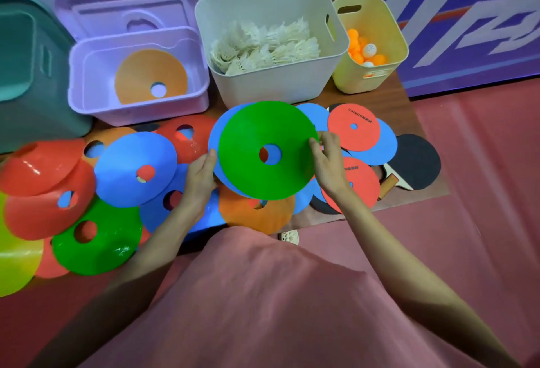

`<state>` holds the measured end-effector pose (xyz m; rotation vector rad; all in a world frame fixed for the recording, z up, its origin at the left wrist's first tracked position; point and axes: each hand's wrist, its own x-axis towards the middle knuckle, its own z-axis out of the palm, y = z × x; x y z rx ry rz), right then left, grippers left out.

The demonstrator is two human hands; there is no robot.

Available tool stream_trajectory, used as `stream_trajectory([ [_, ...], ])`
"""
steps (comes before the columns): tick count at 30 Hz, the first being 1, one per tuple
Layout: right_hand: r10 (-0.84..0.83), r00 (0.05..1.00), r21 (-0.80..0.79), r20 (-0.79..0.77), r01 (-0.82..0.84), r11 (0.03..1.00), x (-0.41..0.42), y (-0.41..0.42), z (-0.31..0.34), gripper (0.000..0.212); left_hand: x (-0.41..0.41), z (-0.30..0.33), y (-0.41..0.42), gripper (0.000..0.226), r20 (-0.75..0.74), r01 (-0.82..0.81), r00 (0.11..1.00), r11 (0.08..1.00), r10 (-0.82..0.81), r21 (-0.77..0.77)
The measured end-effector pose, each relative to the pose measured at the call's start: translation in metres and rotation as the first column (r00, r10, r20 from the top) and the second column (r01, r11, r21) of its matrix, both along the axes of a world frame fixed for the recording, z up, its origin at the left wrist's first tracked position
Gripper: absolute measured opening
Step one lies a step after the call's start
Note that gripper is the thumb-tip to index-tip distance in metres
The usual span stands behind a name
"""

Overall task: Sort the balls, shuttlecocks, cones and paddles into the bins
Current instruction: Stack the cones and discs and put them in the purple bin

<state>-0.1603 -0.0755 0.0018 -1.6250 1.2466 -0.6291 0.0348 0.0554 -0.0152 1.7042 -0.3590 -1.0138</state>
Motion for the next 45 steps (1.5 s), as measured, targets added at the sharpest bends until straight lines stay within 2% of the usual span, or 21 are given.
stream_trajectory([
  [3, 0.014, 0.999, -0.026, -0.042, -0.015, 1.000, 0.001, 0.001, -0.012, 0.008, -0.001, 0.005, 0.004, 0.031, -0.052, -0.014, 0.999, 0.999, 0.013, -0.032],
  [8, 0.076, 0.996, -0.073, -0.051, -0.080, 0.994, 0.013, 0.008, -0.012, 0.036, -0.005, 0.008, 0.009, 0.030, -0.085, -0.016, 0.996, 1.000, 0.014, -0.026],
  [15, 0.189, 0.976, -0.131, -0.109, -0.203, 0.970, 0.035, 0.019, -0.025, 0.047, 0.002, 0.002, 0.027, 0.040, -0.099, -0.019, 0.995, 0.999, 0.022, 0.028],
  [18, 0.200, 0.977, -0.137, -0.077, -0.209, 0.968, 0.046, 0.026, -0.026, 0.041, 0.014, -0.006, 0.042, 0.047, 0.020, -0.039, 0.999, 0.999, 0.039, 0.003],
  [22, 0.128, 0.991, -0.172, -0.041, -0.133, 0.976, 0.052, 0.043, -0.035, 0.032, 0.027, -0.010, 0.052, 0.028, 0.073, -0.151, 0.985, 0.988, 0.154, -0.040],
  [25, 0.184, 0.974, -0.190, -0.136, -0.208, 0.960, 0.046, 0.057, -0.046, 0.020, 0.039, -0.013, 0.057, 0.034, 0.097, -0.250, 0.963, 0.967, 0.253, -0.046],
  [27, 0.326, 0.899, -0.119, -0.293, -0.373, 0.920, 0.042, 0.065, -0.057, 0.021, 0.048, -0.017, 0.062, 0.027, 0.070, -0.315, 0.945, 0.947, 0.319, -0.056],
  [29, 0.472, 0.761, 0.004, -0.445, -0.526, 0.851, 0.042, 0.076, -0.065, 0.028, 0.056, -0.021, 0.066, 0.024, 0.036, -0.347, 0.936, 0.936, 0.349, -0.066],
  [31, 0.563, 0.614, 0.123, -0.554, -0.608, 0.784, 0.046, 0.089, -0.068, 0.040, 0.060, -0.024, 0.069, 0.024, 0.017, -0.353, 0.935, 0.933, 0.355, -0.068],
  [33, 0.586, 0.522, 0.182, -0.620, -0.631, 0.755, 0.051, 0.100, -0.069, 0.054, 0.062, -0.025, 0.072, 0.024, 0.018, -0.347, 0.937, 0.936, 0.348, -0.063],
  [35, 0.569, 0.501, 0.173, -0.652, -0.632, 0.755, 0.056, 0.106, -0.070, 0.061, 0.064, -0.028, 0.075, 0.024, 0.036, -0.337, 0.940, 0.940, 0.339, -0.057],
  [38, 0.518, 0.562, 0.160, -0.645, -0.564, 0.810, 0.058, 0.103, -0.062, 0.060, 0.069, -0.031, 0.077, 0.024, 0.063, -0.334, 0.939, 0.941, 0.338, -0.056],
  [40, 0.411, 0.617, 0.083, -0.671, -0.488, 0.869, 0.056, 0.098, -0.050, 0.066, 0.071, -0.030, 0.078, 0.025, 0.089, -0.339, 0.934, 0.938, 0.345, -0.075],
  [43, 0.176, 0.676, -0.090, -0.715, -0.339, 0.937, 0.052, 0.091, -0.022, 0.090, 0.074, -0.026, 0.077, 0.019, 0.119, -0.349, 0.925, 0.931, 0.360, -0.108],
  [45, 0.099, 0.719, -0.109, -0.688, -0.237, 0.965, 0.053, 0.083, -0.005, 0.095, 0.077, -0.026, 0.077, 0.016, 0.132, -0.352, 0.921, 0.929, 0.366, -0.117],
])
